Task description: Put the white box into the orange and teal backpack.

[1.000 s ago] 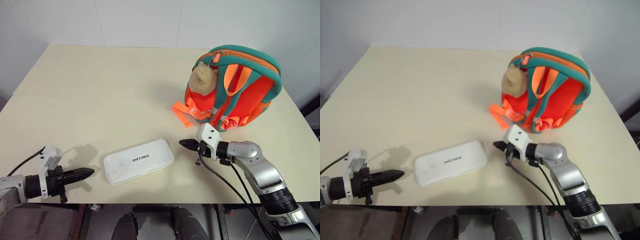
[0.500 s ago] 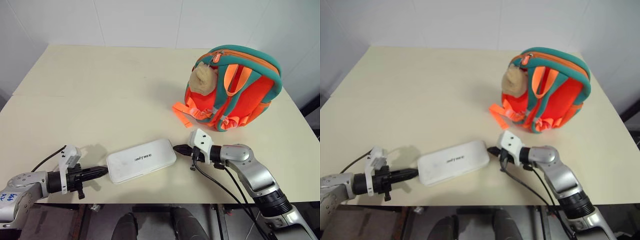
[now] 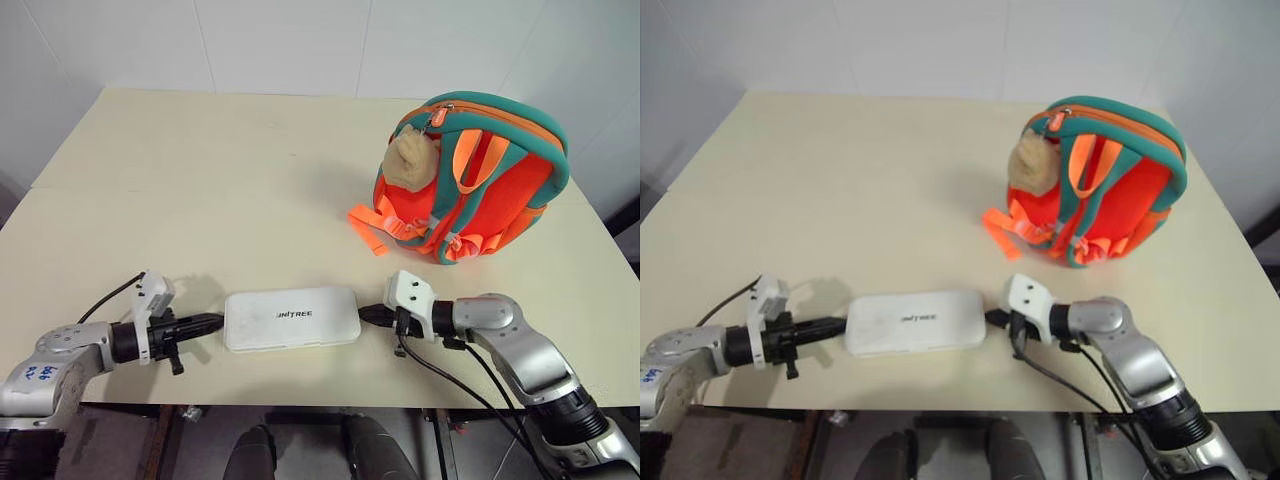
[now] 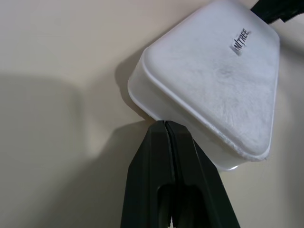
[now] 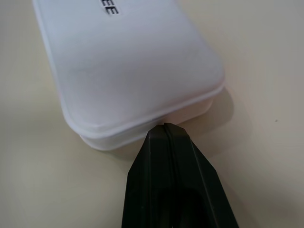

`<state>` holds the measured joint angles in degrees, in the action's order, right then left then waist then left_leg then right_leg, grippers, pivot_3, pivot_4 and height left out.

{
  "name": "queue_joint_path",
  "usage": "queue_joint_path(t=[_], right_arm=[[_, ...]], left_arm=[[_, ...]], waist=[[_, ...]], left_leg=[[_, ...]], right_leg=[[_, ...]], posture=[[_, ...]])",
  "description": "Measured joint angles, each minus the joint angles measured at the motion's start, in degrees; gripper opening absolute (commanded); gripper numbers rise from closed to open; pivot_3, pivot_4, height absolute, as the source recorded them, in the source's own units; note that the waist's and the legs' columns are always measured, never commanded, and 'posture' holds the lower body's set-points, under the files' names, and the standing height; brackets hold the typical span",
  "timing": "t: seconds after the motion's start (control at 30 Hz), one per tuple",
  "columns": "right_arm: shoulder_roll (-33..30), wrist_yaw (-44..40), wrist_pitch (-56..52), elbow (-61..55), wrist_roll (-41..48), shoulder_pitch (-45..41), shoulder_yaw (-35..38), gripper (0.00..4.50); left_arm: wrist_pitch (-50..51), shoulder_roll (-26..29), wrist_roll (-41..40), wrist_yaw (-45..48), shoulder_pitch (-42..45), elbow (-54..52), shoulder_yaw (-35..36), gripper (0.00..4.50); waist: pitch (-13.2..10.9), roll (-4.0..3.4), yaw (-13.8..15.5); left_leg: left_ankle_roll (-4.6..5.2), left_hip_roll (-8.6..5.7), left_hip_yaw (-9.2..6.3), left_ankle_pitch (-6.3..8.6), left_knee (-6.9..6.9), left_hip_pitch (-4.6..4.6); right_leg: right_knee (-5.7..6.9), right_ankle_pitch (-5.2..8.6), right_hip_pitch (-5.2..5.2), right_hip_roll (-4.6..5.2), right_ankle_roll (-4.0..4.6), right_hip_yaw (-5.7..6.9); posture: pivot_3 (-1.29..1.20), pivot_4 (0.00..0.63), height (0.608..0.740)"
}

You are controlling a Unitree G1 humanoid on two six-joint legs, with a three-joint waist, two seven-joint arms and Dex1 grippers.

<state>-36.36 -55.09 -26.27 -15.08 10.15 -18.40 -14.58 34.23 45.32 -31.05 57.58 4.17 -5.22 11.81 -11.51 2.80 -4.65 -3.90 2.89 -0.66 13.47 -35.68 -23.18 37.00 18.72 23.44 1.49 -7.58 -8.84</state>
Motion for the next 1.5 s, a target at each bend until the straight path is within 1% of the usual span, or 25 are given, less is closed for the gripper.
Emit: queue_joint_path(t=[0.2,0.3,0.47,0.73,1.0,1.1,1.13,1.2,1.23,1.4,1.43,1.47,1.5], right_arm=[[-0.3,-0.2,-0.9,-1.1,0.0,0.7,0.2,0.02],[-0.3,-0.2,-1.3,-1.3,0.0,0.9,0.4,0.02],[-0.4,0.3,-1.2,-1.3,-0.1,1.1,0.9,0.02],[-1.4,0.7,0.3,-0.9,0.0,1.1,1.8,0.02],[-5.4,0.7,1.6,2.2,-0.8,1.1,4.5,0.02],[-7.5,0.5,2.4,3.0,-1.2,1.2,6.0,0.61],[-8.9,-0.1,2.3,3.1,-1.1,1.3,6.5,1.05],[-9.7,-0.7,2.3,3.0,-0.7,1.5,7.5,1.54],[-9.7,-0.8,2.4,3.0,-0.5,1.6,8.1,1.91],[-9.7,-0.9,2.6,3.0,-0.3,1.6,8.4,3.65],[-9.5,-0.8,2.8,3.0,-0.3,1.6,8.4,3.91],[-9.1,-0.6,2.9,3.0,-0.3,1.6,8.4,4.28],[-8.4,-0.2,3.4,3.0,-0.4,1.6,8.4,4.5]], left_arm=[[-1.4,-0.8,1.5,0.6,4.4,4.0,-1.8,0.02],[-1.9,-0.9,2.2,1.1,5.3,4.9,-2.4,0.02],[-1.9,-0.8,2.5,2.0,6.4,6.0,-3.0,0.02],[-0.9,1.7,3.2,3.6,5.6,6.0,-4.3,0.02],[-1.6,5.3,4.8,4.4,7.0,9.5,-3.9,0.02],[2.5,7.0,4.4,4.0,8.8,10.5,-3.7,0.6],[5.0,7.4,3.9,3.8,9.7,10.9,-3.1,1.02],[7.3,7.4,2.8,3.5,10.5,11.5,-1.6,1.45],[8.6,7.4,2.0,3.2,11.1,11.8,-0.7,1.81],[12.2,7.3,-0.6,2.0,14.0,12.3,2.5,3.31],[13.0,7.3,-1.2,2.0,14.3,12.4,3.1,3.62],[13.7,7.3,-1.7,2.0,14.5,12.4,3.4,3.93],[14.6,7.3,-2.7,2.0,14.7,12.4,3.6,4.23]], waist=[[0.0,0.0,-0.1],[0.0,0.0,-0.1],[0.0,0.0,-0.1],[0.0,0.0,-0.1],[0.0,0.0,-0.2],[0.0,0.0,-0.1],[0.0,0.0,-0.1],[0.0,0.0,-0.1],[0.0,0.0,-0.1],[0.0,0.0,-0.2],[0.0,0.0,-0.2],[0.0,0.0,-0.2],[0.0,0.0,-0.1]], left_leg=[[0.0,0.0,-0.01,0.0,0.01,0.0],[0.0,0.0,-0.01,0.0,0.01,0.0],[0.0,0.0,-0.01,0.0,-0.03,-0.01],[0.0,0.0,-0.01,0.0,0.03,-0.03],[0.0,0.0,-0.01,0.0,0.04,-0.02],[0.0,0.0,-0.01,0.0,0.03,-0.03],[0.0,-0.01,0.0,0.0,0.03,-0.03],[0.0,0.0,-0.01,0.0,0.04,-0.03],[0.0,0.0,-0.01,0.0,0.04,-0.03],[0.0,0.0,-0.01,0.0,0.05,-0.03],[0.0,0.0,-0.01,0.0,0.05,-0.03],[0.0,0.0,-0.01,0.0,0.05,-0.03],[0.0,0.0,-0.01,0.0,0.06,-0.03]], right_leg=[[0.0,-0.09,0.0,-0.01,-0.17,0.01],[-0.01,-0.17,0.01,-0.01,-0.32,0.01],[0.0,-0.18,-0.01,0.0,-0.34,0.0],[-0.05,-0.18,0.01,-0.01,-0.33,0.01],[-0.04,-0.13,0.03,-0.01,-0.24,0.01],[-0.04,-0.13,0.03,-0.01,-0.25,0.01],[-0.04,-0.13,0.03,-0.01,-0.26,0.0],[-0.04,-0.15,0.03,-0.01,-0.29,0.02],[-0.04,-0.15,0.03,-0.01,-0.3,0.02],[-0.04,-0.17,0.04,-0.02,-0.33,0.01],[-0.04,-0.17,0.04,-0.02,-0.33,0.02],[-0.04,-0.17,0.04,-0.02,-0.33,0.02],[-0.04,-0.16,0.04,-0.02,-0.33,0.02]], posture=[[0.0,0.15,0.74],[0.0,0.15,0.74],[0.0,0.15,0.74],[0.0,0.15,0.74],[0.0,0.15,0.74],[0.0,0.15,0.74],[0.0,0.15,0.74],[0.0,0.15,0.74],[0.0,0.15,0.74],[0.0,0.15,0.74],[0.0,0.15,0.74],[0.0,0.15,0.74],[0.0,0.15,0.74]])
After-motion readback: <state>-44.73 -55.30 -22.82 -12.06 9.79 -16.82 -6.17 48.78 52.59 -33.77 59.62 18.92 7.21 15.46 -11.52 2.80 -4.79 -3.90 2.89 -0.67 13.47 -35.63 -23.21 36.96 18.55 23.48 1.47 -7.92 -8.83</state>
